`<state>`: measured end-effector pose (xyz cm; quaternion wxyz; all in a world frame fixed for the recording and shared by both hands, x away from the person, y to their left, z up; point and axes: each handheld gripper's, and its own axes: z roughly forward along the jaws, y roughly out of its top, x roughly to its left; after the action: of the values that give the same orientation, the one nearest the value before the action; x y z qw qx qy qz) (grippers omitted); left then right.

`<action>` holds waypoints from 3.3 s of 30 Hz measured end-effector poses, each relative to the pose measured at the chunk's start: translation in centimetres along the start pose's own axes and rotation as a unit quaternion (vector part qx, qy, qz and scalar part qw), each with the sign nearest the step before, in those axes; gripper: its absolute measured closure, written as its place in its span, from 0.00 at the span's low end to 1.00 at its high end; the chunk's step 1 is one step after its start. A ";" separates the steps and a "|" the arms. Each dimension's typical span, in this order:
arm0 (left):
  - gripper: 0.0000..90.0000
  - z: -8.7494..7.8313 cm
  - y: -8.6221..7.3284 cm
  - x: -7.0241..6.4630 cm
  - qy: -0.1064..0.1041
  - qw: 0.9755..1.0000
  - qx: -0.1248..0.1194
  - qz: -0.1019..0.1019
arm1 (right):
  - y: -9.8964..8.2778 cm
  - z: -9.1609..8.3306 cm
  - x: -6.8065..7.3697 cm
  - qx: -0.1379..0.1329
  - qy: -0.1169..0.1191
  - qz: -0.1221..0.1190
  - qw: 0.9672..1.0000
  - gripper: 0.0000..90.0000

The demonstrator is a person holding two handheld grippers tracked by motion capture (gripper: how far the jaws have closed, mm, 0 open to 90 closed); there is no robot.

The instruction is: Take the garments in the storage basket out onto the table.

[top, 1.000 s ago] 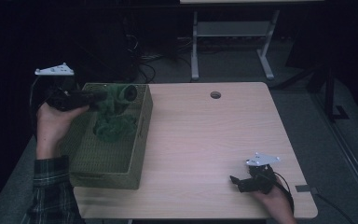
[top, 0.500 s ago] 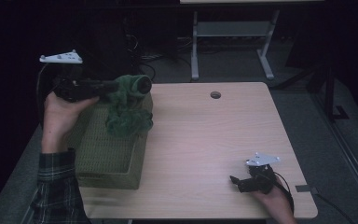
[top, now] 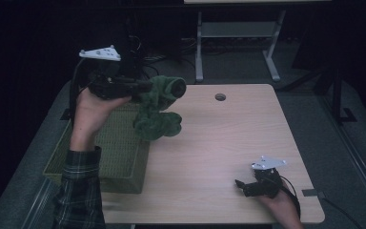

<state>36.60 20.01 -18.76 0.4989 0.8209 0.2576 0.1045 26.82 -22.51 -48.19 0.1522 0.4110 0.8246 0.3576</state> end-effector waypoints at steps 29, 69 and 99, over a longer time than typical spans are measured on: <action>0.97 13.0 -0.1 -6.2 -0.061 0.997 0.049 0.026 | 0.0 0.0 0.0 -0.001 -0.001 -0.002 1.000 0.09; 0.59 27.1 -10.6 -6.1 -0.082 0.984 0.156 -0.016 | 0.0 0.0 0.0 -0.002 0.001 0.000 1.000 0.09; 0.75 21.5 -12.5 -12.3 -0.085 0.989 0.112 0.038 | 0.0 0.0 0.0 0.000 0.000 -0.001 1.000 0.09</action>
<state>31.42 1.65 -38.98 0.4199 0.8865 0.1927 0.0237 26.83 -22.49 -48.20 0.1524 0.4102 0.8250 0.3576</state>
